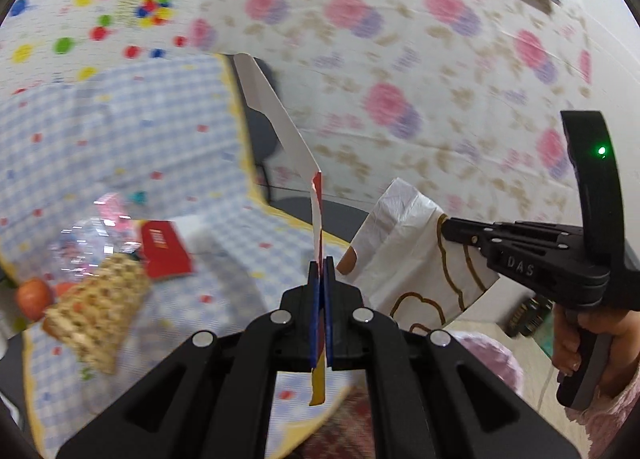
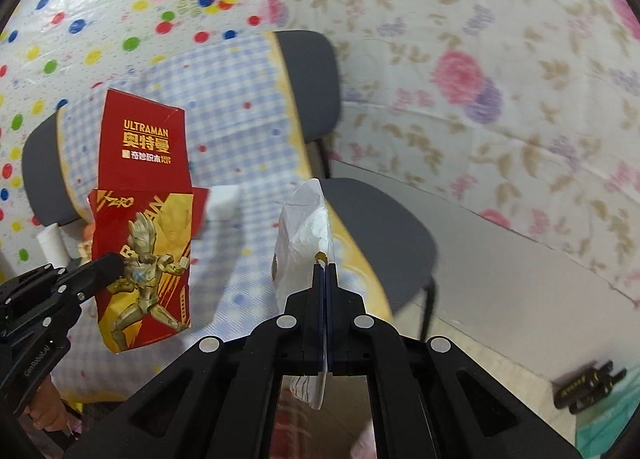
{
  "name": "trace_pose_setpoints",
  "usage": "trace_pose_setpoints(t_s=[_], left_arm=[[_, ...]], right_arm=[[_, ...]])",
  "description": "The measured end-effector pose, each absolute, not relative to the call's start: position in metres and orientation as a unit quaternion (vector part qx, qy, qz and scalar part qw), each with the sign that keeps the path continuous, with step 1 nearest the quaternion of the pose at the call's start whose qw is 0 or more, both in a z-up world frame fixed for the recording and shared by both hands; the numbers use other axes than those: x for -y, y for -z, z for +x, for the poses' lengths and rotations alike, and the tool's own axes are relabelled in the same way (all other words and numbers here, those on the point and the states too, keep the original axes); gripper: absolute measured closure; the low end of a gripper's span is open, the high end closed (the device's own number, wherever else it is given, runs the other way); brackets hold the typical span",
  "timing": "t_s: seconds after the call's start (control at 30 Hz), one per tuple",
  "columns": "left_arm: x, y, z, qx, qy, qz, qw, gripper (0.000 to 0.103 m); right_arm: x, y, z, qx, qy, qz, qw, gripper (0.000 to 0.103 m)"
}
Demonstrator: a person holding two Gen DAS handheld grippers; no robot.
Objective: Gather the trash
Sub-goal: 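Carry both bags over the pink trash bin and open both tools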
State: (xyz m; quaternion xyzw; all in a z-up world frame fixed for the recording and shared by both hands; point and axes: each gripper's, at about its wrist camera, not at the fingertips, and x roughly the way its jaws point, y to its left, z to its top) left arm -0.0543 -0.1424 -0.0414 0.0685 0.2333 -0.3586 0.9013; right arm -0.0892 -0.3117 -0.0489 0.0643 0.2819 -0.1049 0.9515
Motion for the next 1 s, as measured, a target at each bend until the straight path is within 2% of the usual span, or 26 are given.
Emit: trace_pose_setpoints(t_s=[0.5,0.83,1.0], left_arm=[[0.254,0.092,-0.127,-0.26,0.519,0.128,0.804,0.103],[0.286,0.113,-0.147,-0.285,0.544,0.155,0.774,0.103],[0.298,0.121,-0.146,-0.305,0.546,0.161,0.763,0.103]], right_arm=[[0.382,0.09,-0.226,-0.296,0.28,0.094,0.908,0.102],[0.405,0.108,-0.256,-0.308,0.316,0.113,0.89,0.101],[0.415,0.116,-0.259,-0.316,0.322,0.123,0.884,0.098]])
